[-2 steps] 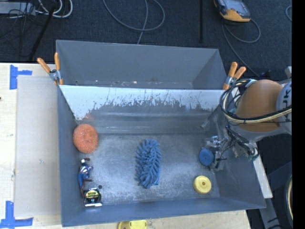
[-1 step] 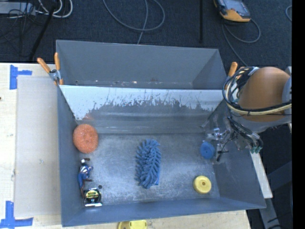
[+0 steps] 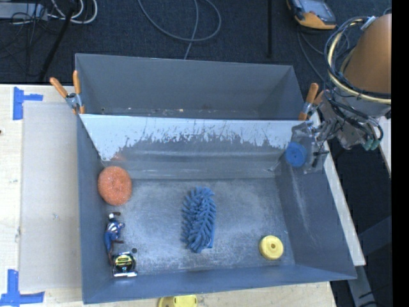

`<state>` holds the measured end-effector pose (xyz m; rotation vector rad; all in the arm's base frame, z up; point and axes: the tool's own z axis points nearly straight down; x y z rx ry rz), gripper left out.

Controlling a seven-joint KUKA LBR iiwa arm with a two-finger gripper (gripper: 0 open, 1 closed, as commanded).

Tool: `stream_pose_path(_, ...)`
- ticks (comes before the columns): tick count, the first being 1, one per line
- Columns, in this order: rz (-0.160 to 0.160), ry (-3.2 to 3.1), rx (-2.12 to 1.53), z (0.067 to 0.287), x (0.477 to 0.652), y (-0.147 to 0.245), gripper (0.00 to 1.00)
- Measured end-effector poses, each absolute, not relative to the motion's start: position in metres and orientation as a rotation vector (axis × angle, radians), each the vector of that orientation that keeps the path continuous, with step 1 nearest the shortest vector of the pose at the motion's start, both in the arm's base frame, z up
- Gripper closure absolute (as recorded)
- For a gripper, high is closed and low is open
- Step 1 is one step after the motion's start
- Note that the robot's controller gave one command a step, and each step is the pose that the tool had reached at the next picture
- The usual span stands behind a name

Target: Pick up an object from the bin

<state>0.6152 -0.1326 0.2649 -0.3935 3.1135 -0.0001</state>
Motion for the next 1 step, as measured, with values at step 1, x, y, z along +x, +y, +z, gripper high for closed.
stream_pose_path(1, 0.000, 3.114, -0.392, 0.2647, 0.6151, -0.1328, 1.00)
